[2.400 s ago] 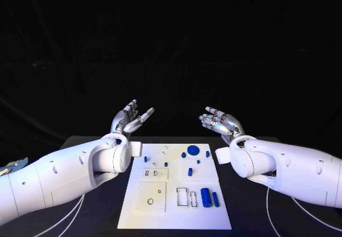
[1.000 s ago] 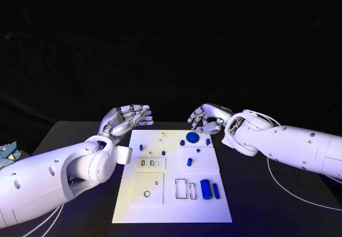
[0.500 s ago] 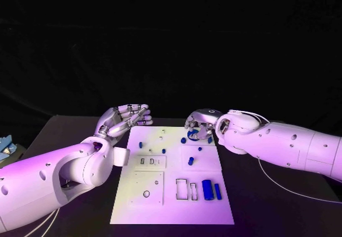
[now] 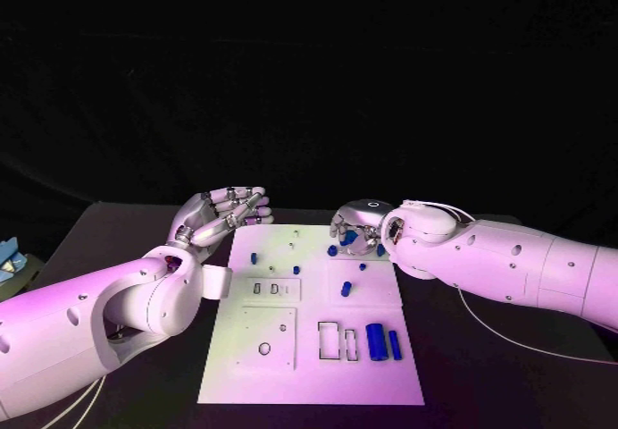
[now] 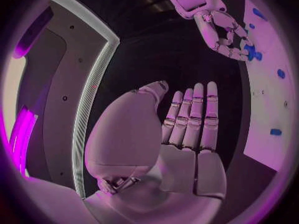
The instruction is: Assemble the parts on the task board
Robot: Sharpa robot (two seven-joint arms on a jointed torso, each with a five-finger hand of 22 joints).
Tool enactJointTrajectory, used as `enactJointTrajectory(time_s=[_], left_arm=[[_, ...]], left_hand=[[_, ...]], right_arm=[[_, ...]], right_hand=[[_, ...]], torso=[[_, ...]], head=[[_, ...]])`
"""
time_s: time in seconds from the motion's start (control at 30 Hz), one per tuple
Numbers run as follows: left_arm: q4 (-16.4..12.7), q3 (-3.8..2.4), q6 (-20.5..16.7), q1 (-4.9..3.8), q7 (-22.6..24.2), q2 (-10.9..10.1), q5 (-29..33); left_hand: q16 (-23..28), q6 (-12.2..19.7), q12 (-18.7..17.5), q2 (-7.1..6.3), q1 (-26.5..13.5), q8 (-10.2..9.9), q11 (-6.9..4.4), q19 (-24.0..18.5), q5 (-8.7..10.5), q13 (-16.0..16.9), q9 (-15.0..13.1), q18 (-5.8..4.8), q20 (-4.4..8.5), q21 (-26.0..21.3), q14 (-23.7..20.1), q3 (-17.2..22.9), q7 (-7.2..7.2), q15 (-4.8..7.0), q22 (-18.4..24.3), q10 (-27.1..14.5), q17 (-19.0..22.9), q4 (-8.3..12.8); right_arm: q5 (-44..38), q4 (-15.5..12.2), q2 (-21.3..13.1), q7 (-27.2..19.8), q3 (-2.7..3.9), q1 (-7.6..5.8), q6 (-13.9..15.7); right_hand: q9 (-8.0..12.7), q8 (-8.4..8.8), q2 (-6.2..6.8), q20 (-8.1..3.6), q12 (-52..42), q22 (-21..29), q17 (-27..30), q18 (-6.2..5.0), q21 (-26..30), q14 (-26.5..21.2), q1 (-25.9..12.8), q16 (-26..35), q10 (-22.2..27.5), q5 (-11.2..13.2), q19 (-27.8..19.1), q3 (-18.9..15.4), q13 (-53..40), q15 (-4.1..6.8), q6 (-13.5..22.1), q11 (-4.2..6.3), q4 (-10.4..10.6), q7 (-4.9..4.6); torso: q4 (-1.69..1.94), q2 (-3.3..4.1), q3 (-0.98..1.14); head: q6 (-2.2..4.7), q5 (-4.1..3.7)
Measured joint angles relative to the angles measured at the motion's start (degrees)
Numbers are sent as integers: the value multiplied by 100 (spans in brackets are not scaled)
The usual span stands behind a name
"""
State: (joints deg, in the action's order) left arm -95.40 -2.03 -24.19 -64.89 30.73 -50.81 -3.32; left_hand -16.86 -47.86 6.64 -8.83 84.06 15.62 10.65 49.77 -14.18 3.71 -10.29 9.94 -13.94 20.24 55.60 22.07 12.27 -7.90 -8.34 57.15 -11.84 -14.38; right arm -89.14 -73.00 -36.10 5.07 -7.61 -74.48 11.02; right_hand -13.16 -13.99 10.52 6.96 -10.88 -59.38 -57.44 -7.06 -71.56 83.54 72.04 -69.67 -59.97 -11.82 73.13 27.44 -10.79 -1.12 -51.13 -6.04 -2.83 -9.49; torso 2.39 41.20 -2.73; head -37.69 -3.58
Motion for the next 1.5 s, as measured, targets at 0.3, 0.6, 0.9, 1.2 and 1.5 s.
enactJointTrajectory(time_s=[0.3, 0.6, 0.9, 1.2, 1.5], left_arm=[[27, -1, 12, -1, -5, 3, 25], [34, -1, 13, -2, -7, 0, 36], [37, -12, 13, -2, -6, 16, 64], [59, -17, 16, -2, -6, 26, 82], [71, -18, 21, -2, -16, 17, 91]], left_hand=[[0, 0, -20, 0, 0, 0, 0, 0, 0, 0, 0, -3, 0, 24, 0, 0, 0, 0, 0, 0, 0, 0], [0, 0, -28, 0, 0, 0, 0, 0, 0, 0, 1, -9, 0, 23, 0, 0, 0, 0, 1, 0, -4, 0], [0, 0, -28, 0, 0, 0, 0, 21, 0, -1, 1, -13, 21, 23, 0, 32, 0, 0, 1, 0, -4, 0], [0, 0, -28, 0, 0, 0, 0, 21, 0, -1, 1, -13, 21, 23, 0, 32, 0, 0, 2, 0, -4, 0], [0, 1, -52, -3, -3, 0, 0, 52, 0, -1, 5, -15, 19, 49, 0, 43, 1, 0, -2, 0, -15, 12]], right_arm=[[-36, 13, 37, 14, 0, 12, -41], [-32, 52, 133, 9, -2, 27, -39], [-24, 141, 221, 2, -7, 41, -33], [-20, 178, 287, 0, -8, 74, -30], [-33, 176, 271, 2, -7, 92, 158]], right_hand=[[-33, -61, -2, 1, -60, -221, -116, 61, -137, 0, 1, -132, 0, 0, 107, 32, -6, 0, -92, 0, 32, -15], [-63, -106, -55, 3, -96, -434, -254, 128, -264, -1, 51, -271, 0, 6, 189, 124, -6, 0, -157, 0, 59, -5], [-84, -128, -104, 2, -147, -530, -286, 136, -330, 20, 63, -324, -21, 69, 230, 200, -12, 21, -195, 21, 103, -8], [-143, -219, -217, -33, -254, -745, -342, 135, -483, 22, 134, -435, -129, 198, 326, 367, -21, 23, -305, 61, 112, 42], [-357, -488, -383, -113, -509, -1117, -411, 224, -713, 49, 257, -537, -280, 535, 489, 604, -67, 115, -577, 73, -17, 149]], torso=[[7, 51, 3], [1, 90, 7], [4, 118, 5], [19, 139, 9], [16, 158, 14]], head=[[38, 7], [55, 25], [50, 25], [23, 62], [9, 71]])
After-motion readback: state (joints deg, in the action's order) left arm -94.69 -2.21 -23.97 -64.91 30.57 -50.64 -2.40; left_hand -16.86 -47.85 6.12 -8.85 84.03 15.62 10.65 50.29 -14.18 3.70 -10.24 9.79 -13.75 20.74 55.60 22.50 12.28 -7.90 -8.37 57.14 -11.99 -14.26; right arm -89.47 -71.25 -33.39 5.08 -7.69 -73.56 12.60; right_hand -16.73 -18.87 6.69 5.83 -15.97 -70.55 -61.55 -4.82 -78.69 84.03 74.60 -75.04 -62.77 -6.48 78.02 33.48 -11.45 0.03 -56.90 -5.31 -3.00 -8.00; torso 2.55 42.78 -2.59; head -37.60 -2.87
